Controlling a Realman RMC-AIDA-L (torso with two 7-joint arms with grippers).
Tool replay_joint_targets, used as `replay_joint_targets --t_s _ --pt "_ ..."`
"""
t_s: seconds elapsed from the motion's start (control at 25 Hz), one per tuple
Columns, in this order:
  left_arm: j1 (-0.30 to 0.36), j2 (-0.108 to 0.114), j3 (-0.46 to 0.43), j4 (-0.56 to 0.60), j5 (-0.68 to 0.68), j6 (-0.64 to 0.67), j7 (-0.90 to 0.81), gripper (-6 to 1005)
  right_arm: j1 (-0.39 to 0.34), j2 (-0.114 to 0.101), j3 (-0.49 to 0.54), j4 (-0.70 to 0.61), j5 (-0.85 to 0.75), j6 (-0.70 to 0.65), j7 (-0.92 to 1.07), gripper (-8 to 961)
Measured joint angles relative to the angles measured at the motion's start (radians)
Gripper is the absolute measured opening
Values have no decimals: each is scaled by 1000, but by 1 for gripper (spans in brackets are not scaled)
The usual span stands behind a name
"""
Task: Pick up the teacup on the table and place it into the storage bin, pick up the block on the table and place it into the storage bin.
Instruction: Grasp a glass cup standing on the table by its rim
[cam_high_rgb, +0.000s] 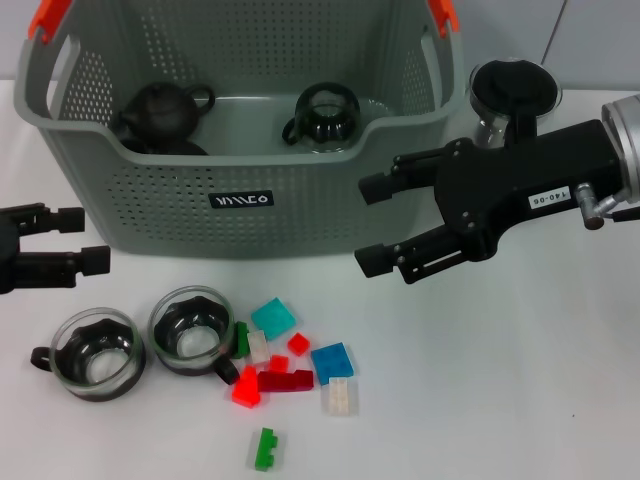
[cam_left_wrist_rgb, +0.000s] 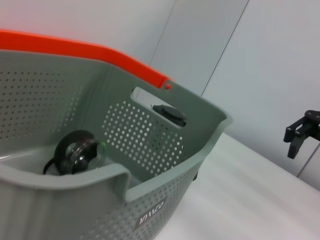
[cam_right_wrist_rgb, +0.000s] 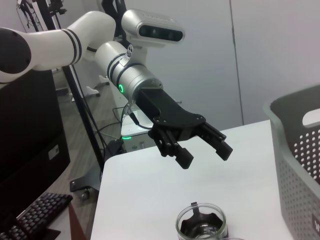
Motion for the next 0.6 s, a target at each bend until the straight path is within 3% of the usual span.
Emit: replay_joint_targets --t_s 0.6 --pt "4 1 -2 15 91 -62 -37 899 2 -4 -6 7 -4 -2 -2 927"
